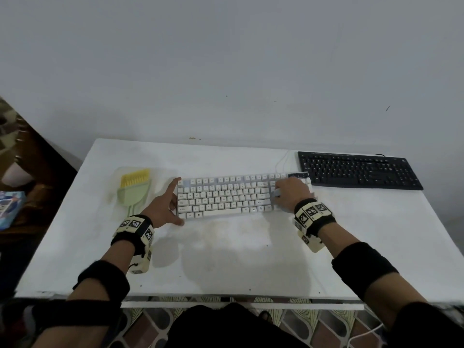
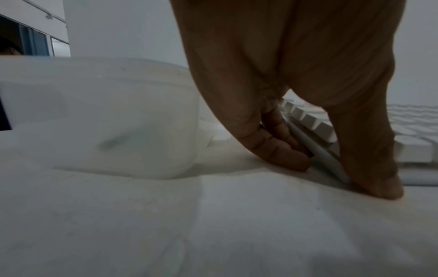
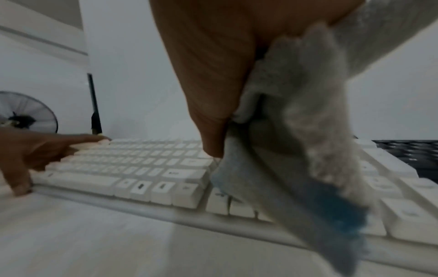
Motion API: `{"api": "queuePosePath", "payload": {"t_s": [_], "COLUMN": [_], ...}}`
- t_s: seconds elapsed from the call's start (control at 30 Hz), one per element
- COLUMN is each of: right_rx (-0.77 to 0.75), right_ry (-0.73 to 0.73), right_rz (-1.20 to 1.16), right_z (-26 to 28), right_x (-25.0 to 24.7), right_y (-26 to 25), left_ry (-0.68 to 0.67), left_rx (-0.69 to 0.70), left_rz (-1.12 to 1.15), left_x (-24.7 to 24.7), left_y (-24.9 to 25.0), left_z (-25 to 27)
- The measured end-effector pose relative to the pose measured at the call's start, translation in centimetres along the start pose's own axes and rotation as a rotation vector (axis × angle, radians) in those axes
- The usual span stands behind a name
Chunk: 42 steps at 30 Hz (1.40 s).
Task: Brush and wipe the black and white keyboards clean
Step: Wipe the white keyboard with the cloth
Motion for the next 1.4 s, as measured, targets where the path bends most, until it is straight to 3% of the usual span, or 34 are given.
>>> {"api": "queuePosePath", "payload": {"t_s": [0.2, 0.33, 0.53, 0.7, 1.0, 1.07, 1.23, 1.4], "right_rx": [-0.001, -0.075, -0.003, -0.152, 0.141, 0.138, -0.105, 0.069], "right_ry": [0.101, -0.05, -0.001, 0.006, 0.123, 0.126, 0.064, 0.1], "right_rz": [-0.071, 0.009, 0.032, 0.014, 0.067, 0.036, 0.067, 0.082], "right_z": [-0.2, 0.3, 0.6, 0.8, 1.1, 1.2, 1.3, 1.3], "right_x": [-0.8, 0.1, -0.5, -0.1, -1.9, -2.1, -1.3, -1.1], "right_y": [1.1, 2.1, 5.1, 2.9, 8.4, 9.1, 6.6, 7.4], "left_ry": [-0.005, -0.001, 0.005, -0.006, -0.005, -0.008, -0.012, -0.008], "left_rx": [0.003, 0.007, 0.009, 0.009, 0.003, 0.004, 0.013, 0.009], "left_rz": [0.009, 0.016, 0.005, 0.006, 0.022, 0.01, 0.001, -0.003], "left_x": [0.0, 0.0, -0.1, -0.1, 0.0, -0.1, -0.1, -0.1], "left_y": [-0.1, 0.1, -0.2, 0.1, 0.2, 0.0, 0.1, 0.2], "left_z": [0.0, 0.0, 0.1, 0.1, 0.1, 0.1, -0.1, 0.2]}}
Point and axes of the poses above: each hand's wrist, its own z-axis away from the middle knuckle, its own x-axis out of the palm, y = z × x, the point moved 3 cm from there along -z, towards the middle knuckle, and after that the axes turned 7 degrees about y, right-handed, at the moved point
